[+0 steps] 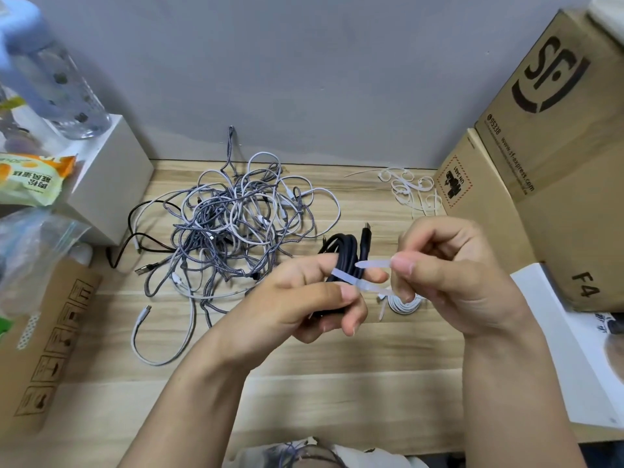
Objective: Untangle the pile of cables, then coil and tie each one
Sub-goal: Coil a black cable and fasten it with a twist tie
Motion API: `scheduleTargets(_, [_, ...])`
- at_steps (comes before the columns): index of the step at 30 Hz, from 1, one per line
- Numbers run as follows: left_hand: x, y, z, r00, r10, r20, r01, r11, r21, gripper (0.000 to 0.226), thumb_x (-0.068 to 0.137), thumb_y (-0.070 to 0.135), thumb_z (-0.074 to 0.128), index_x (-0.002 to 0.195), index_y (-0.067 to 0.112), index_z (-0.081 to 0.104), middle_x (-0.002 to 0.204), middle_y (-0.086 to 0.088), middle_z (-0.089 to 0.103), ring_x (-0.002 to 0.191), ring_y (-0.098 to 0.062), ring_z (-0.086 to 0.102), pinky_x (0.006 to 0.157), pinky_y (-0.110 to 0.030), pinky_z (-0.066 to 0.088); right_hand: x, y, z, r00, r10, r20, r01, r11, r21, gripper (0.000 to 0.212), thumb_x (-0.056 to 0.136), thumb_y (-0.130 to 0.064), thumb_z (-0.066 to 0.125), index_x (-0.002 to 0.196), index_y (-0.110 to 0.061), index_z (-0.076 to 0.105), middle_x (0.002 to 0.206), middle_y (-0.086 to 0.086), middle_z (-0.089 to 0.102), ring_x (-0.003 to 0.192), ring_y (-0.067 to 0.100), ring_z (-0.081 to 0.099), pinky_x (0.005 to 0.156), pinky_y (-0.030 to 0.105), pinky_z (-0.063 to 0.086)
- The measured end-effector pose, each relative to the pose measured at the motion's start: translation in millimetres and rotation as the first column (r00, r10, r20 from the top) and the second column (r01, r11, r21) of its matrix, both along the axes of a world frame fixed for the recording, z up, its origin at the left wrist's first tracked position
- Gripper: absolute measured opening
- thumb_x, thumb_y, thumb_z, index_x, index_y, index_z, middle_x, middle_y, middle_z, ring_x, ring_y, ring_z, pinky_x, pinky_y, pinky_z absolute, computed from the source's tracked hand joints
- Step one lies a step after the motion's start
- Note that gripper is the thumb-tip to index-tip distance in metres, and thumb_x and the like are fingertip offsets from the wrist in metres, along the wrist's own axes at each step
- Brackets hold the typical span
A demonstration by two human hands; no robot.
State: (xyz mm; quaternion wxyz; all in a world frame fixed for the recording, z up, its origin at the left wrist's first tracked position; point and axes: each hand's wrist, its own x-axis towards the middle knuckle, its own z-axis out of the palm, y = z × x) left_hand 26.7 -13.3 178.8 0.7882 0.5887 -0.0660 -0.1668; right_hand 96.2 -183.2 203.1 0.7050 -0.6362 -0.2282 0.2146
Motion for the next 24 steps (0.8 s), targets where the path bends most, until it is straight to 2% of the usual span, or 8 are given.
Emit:
scheduleTargets(3, [0,1,-1,1.000,-0.024,-0.002,0.024,1.000,-0.007,0.032,0.074,0.023,0.054,0.091,-0.004,0.056,0.055,0.003,0.053,0.045,-0.007,0.032,0.040,-0.012,0.018,0,1,0,1.000,0.019,0.005,-0.019,0.999,-0.038,0.010,0.054,-0.024,0.069,0.047,-0.024,0.062,0.039,0.000,0.053,0.034,0.021,0.038,0.039,0.011,0.023])
scheduleTargets(5, [0,2,-1,1.000,-0.028,-0.002,0.028,0.999,-0.020,0.023,0.071,0.021,0.053,0.084,0.003,0.057,0.055,0.002,0.052,0.044,-0.007,0.031,0.039,-0.013,0.019,1,1,-1,1.000,0.022,0.019,-0.021,0.998,-0.062,0.011,0.052,-0.024,0.071,0.047,-0.022,0.062,0.042,0.007,0.054,0.033,0.013,0.043,0.039,0.011,0.027])
scheduleTargets(7, [-1,2,0,0.999,-0.038,0.003,0.038,0.999,-0.026,0.022,0.069,0.018,0.053,0.083,0.001,0.052,0.055,0.002,0.052,0.044,-0.007,0.030,0.039,-0.013,0.019,3,1,-1,0.998,0.037,0.046,-0.032,0.994,-0.103,0.012,0.052,-0.025,0.073,0.047,-0.022,0.062,0.043,0.009,0.054,0.034,0.007,0.044,0.039,0.013,0.030])
scheduleTargets(13, [-2,3,2,0.998,-0.057,0.000,0.057,0.998,0.009,0.016,0.067,0.016,0.054,0.082,0.013,0.055,0.057,0.003,0.052,0.046,-0.008,0.030,0.039,-0.012,0.019,7,2,-3,0.997,0.071,0.019,-0.067,0.985,-0.160,0.013,0.051,-0.027,0.073,0.048,-0.020,0.063,0.045,0.018,0.053,0.034,0.010,0.043,0.041,0.018,0.029])
scheduleTargets(17, [-3,4,3,0.998,-0.057,-0.019,0.058,0.994,0.088,0.012,0.071,0.004,0.050,0.078,0.014,0.052,0.055,0.003,0.052,0.045,-0.008,0.030,0.039,-0.014,0.019,8,3,-5,0.992,0.116,-0.042,-0.121,0.978,-0.172,0.014,0.049,-0.024,0.075,0.047,-0.018,0.063,0.046,0.016,0.052,0.034,0.010,0.043,0.042,0.019,0.031])
scheduleTargets(20, [-4,5,4,0.997,-0.080,-0.023,0.082,0.987,0.136,0.009,0.074,0.004,0.046,0.081,0.009,0.049,0.056,0.003,0.053,0.045,-0.007,0.030,0.040,-0.014,0.021,8,6,-6,0.984,0.166,-0.061,-0.176,0.959,-0.220,0.017,0.054,-0.009,0.077,0.049,-0.016,0.063,0.042,0.002,0.050,0.034,0.006,0.043,0.041,0.014,0.033])
scheduleTargets(24, [-3,7,5,0.997,-0.062,-0.044,0.066,0.993,0.094,0.007,0.077,0.004,0.048,0.083,0.008,0.047,0.060,0.001,0.058,0.045,-0.007,0.030,0.039,-0.013,0.020,3,12,-7,0.992,0.126,-0.030,-0.130,0.974,-0.185,0.015,0.063,-0.009,0.070,0.052,-0.018,0.066,0.044,-0.002,0.051,0.039,0.005,0.044,0.043,0.014,0.037])
